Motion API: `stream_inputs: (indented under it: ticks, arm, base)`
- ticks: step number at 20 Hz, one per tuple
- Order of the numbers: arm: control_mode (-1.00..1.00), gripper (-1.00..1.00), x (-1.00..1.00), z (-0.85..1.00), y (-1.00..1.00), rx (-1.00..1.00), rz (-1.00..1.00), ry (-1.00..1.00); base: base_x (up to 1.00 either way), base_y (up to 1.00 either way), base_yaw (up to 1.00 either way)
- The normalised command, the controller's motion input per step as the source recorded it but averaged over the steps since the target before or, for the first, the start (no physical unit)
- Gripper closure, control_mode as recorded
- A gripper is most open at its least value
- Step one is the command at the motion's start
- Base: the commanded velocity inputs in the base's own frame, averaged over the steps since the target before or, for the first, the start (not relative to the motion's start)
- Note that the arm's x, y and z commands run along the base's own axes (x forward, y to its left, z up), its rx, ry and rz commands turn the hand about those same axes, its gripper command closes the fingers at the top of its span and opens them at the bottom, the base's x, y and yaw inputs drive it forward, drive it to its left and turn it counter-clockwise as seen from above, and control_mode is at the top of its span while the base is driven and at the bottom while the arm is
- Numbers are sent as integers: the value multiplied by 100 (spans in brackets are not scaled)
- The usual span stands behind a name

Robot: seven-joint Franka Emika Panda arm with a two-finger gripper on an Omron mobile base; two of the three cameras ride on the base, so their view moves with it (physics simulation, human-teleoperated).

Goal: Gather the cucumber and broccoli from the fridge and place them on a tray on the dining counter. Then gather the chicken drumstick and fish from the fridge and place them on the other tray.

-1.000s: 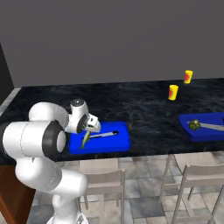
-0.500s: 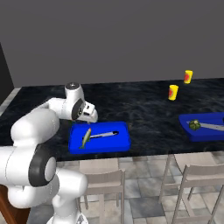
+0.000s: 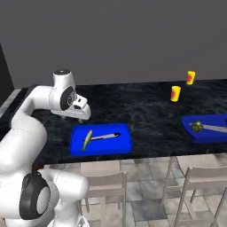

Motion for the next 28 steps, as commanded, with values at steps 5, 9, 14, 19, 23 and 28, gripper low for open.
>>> stream_inputs:
  ticks: [5,9,14,19,23,28]
  arm:
    - [-100,-100,-93,40,0,0,1,8]
    - [-100,-100,-100,26,-1,0,2,0]
    - [-100,-100,-100,28,-16,-2,1,-7]
    - [-100,-100,-100,26,-37,-3,2,-17]
    - [-100,-100,-52,0,-2,0,-5,-4]
    - [-100,-100,-1,0,0,0,0,0]
  base:
    - [0,0,0]
    - [0,0,0]
    - [0,0,0]
    - [0,0,0]
    - [0,0,0]
    - [0,0,0]
